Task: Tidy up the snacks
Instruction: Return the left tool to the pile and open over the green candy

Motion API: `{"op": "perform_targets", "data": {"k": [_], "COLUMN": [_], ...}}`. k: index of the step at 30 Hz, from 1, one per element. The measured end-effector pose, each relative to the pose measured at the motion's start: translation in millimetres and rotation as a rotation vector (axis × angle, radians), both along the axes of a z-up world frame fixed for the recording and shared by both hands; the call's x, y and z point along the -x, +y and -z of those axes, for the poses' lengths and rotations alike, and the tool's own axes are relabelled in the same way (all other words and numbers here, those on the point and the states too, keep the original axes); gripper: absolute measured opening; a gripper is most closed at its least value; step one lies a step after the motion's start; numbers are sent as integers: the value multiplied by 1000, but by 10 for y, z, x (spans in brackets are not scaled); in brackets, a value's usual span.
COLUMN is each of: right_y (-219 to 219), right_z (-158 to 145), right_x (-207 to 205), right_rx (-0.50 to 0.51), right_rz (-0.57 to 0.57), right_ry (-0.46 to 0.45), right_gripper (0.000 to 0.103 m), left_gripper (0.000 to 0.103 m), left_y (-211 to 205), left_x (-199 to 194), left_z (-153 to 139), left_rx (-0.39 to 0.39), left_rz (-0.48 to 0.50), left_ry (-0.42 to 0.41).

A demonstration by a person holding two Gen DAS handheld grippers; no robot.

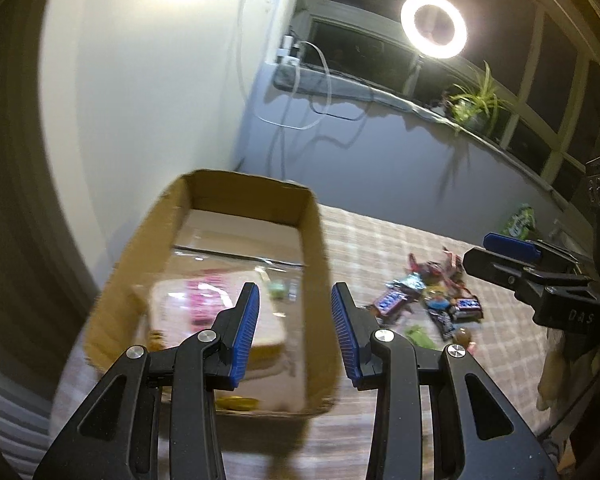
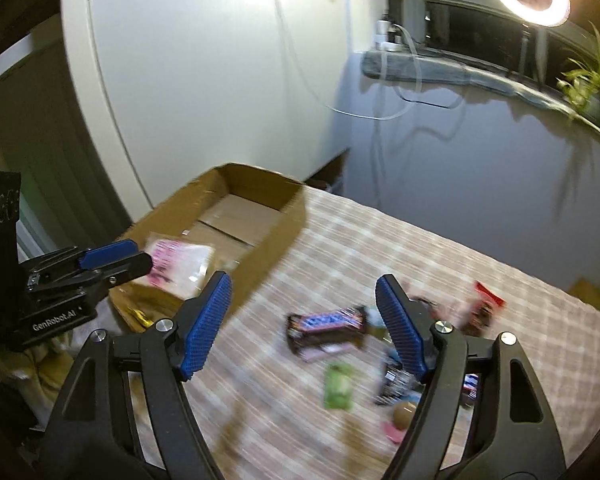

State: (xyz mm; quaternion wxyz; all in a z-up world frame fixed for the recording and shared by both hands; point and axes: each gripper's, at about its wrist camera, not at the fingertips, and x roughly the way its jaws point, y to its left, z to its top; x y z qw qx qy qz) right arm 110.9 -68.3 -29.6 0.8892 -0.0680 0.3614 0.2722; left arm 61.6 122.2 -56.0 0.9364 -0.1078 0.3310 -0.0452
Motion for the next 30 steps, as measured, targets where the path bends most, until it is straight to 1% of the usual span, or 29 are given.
{"op": "perform_targets", "data": {"k": [3,10,17,18,19,20,21,22,24,26,28,30], "right_y": [-233,-722,-950,-959,-956,-958,-953,-951,-943,-914,-889,-872], "right_z": [36,249,509,556,597,644,685,727,792,846,894,924], "right_x": [-1,0,-3,0,-2,-5,-5,-9,-15,-14,-20,-24], "right_rx": [14,43,38,40,44,48,50,51,48,60,76,88], "right_rz": [34,101,118,114,109,103,99,95,83,75,65,58], "right_ry": [12,74,132,141,150,160,168,178,194,197,199,200], "right_gripper": [77,77,77,72,65,61,55,53,52,50,46,44], "left_gripper": [36,36,36,36,36,36,36,36,36,35,32,32], "left_y": [-163,-547,-887,-927,-971,-1008,-1049,-1084,-1173,-1237,-1290,-1332], "left_x": [-35,-90,-189,-198,-227,-241,-257,-271,-306,-331,-370,-418], "left_z": [23,133,284,309,344,372,401,430,493,540,574,610], "left_rx": [12,31,50,52,58,63,66,67,59,51,34,22], "left_rz": [41,120,181,189,198,205,212,218,229,233,232,228], "left_ry": [14,54,109,117,132,144,155,165,184,198,210,223]}}
